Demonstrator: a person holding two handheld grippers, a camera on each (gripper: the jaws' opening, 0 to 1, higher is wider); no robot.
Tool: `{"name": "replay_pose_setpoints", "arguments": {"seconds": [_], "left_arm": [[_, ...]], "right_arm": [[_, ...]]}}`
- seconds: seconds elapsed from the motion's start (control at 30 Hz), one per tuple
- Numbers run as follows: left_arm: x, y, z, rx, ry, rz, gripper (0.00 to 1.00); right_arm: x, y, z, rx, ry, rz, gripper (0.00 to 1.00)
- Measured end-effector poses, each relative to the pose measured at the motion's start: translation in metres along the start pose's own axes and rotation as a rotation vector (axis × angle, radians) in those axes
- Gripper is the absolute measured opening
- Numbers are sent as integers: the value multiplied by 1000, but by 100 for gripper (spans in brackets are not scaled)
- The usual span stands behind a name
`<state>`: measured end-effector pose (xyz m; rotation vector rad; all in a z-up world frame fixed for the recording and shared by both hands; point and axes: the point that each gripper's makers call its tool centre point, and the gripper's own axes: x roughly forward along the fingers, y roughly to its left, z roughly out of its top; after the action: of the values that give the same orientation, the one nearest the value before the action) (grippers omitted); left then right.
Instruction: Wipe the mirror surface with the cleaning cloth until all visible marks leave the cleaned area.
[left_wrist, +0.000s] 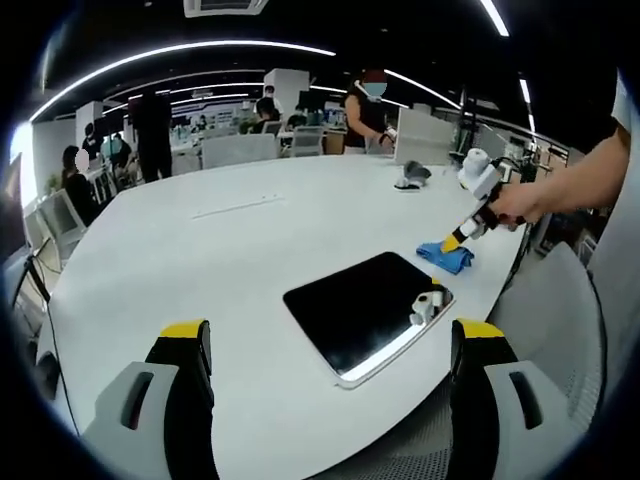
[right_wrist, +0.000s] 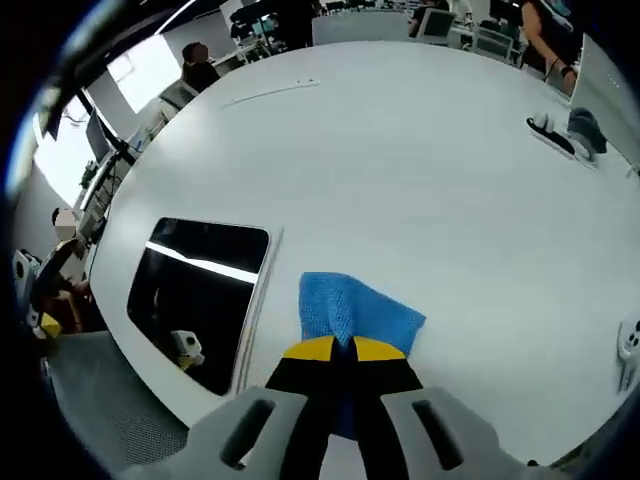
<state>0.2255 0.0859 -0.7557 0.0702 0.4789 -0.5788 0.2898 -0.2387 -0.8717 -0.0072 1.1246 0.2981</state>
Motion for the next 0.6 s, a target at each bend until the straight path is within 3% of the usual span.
{"name": "replay_pose_setpoints", "arguments": {"seconds": [0.1,0.13,0.2,0.4,0.53,0.6], "left_arm": [[0,0,0,-1,-2,0,99],[0,0,0,-2,-1,0,99],[-1,0,0,-4,0,0,99],[0,-1,0,-1,1,-6,99],[-2,1,1,-10,-7,4,99],[-3,4,2,-17,-13,5,99]], "right_arm": [[6,0,-9,18,1,4,0],[5,2,-3,56,-43,21,0],[2,0,-5,177,-33,29,0],[2,1,-4,6,-26,7,0],[3,1,-4,3,-30,-3,1],[2,4,-4,-14,-25,27,4]]}}
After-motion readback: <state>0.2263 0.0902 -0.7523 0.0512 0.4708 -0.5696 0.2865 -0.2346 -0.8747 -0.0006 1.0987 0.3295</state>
